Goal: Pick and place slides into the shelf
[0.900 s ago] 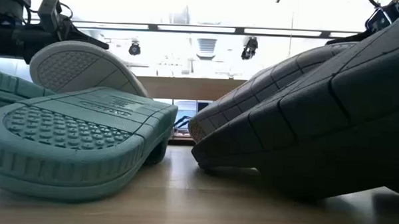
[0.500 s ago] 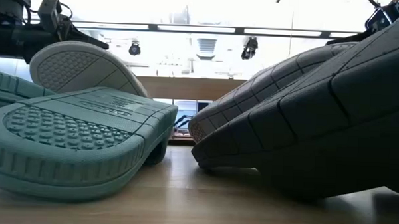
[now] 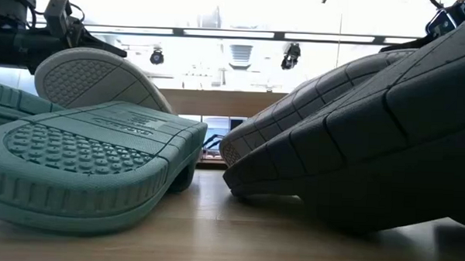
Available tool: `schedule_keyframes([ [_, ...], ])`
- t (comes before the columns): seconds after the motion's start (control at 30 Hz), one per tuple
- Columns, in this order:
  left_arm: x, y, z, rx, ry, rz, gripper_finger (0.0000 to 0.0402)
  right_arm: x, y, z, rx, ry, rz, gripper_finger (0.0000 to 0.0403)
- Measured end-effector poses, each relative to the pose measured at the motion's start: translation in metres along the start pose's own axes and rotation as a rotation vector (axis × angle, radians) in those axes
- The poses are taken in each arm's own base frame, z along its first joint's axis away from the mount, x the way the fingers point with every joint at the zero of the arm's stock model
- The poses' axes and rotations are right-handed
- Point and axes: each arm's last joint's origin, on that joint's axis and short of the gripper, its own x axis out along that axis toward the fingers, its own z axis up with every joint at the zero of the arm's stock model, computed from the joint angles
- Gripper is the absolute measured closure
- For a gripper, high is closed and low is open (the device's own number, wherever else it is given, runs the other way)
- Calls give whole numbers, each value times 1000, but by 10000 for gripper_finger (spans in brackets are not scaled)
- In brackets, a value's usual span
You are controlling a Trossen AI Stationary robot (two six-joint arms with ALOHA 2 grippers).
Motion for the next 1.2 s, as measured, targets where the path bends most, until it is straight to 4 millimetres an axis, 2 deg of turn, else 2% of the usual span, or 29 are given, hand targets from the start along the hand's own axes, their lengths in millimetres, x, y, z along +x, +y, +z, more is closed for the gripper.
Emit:
schedule_keyframes([
  [0.23, 0, 0, 0, 0, 0, 0, 268, 0, 0, 1, 3, -13, 3, 394],
  [0.33, 0, 0, 0, 0, -1, -1, 268, 0, 1, 4, 55, -41, 12, 394],
  [0.43, 0, 0, 0, 0, 1, 0, 268, 0, 1, 7, 267, -68, 20, 394],
  [0.57, 0, 0, 0, 0, 1, 0, 268, 0, 0, 8, 754, -90, 8, 394],
  [0.6, 0, 0, 0, 0, 0, 0, 268, 0, 0, 7, 823, -84, 8, 394],
  [0.7, 0, 0, 0, 0, 0, 0, 268, 1, 2, 6, 905, -46, 46, 394],
  [0.9, 0, 0, 0, 0, 0, 0, 268, 0, 4, 11, 1071, -76, 100, 394],
  [1.0, 0, 0, 0, 11, -1, 0, 268, 2, 6, 11, 1126, -25, 150, 394],
  [1.1, 0, 0, 0, 29, 1, 0, 268, 9, 9, 12, 1200, 26, 142, 394],
  [1.2, 0, 0, 0, 29, -2, 3, 268, 22, 15, 25, 1212, 60, 81, 389],
])
